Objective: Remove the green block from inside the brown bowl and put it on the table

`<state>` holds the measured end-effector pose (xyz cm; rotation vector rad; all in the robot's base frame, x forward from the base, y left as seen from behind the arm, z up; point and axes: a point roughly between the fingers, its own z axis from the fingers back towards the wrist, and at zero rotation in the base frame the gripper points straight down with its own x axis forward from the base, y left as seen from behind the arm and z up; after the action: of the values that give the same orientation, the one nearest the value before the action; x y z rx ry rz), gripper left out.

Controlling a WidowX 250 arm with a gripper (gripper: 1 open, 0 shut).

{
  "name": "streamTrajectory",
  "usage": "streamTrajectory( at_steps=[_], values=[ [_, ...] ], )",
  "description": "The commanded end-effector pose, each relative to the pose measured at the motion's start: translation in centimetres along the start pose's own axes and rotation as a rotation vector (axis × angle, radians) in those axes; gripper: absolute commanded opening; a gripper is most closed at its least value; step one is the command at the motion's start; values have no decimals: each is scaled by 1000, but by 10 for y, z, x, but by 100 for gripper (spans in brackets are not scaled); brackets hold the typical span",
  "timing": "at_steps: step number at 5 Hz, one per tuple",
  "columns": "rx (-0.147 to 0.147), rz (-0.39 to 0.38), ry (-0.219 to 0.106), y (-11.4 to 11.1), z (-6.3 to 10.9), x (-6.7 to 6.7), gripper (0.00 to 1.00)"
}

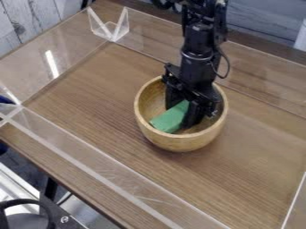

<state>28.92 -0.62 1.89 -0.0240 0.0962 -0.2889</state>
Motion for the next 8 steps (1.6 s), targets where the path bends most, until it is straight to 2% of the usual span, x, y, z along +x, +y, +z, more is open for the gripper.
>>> streamTrajectory(
  at_steps=[1, 3, 8],
  values=[
    [-4, -26, -16, 2, -2, 1, 0],
    [-14, -34, -18, 1, -2, 0, 0],
    [16, -4, -106, 8, 53, -1, 0]
  ],
)
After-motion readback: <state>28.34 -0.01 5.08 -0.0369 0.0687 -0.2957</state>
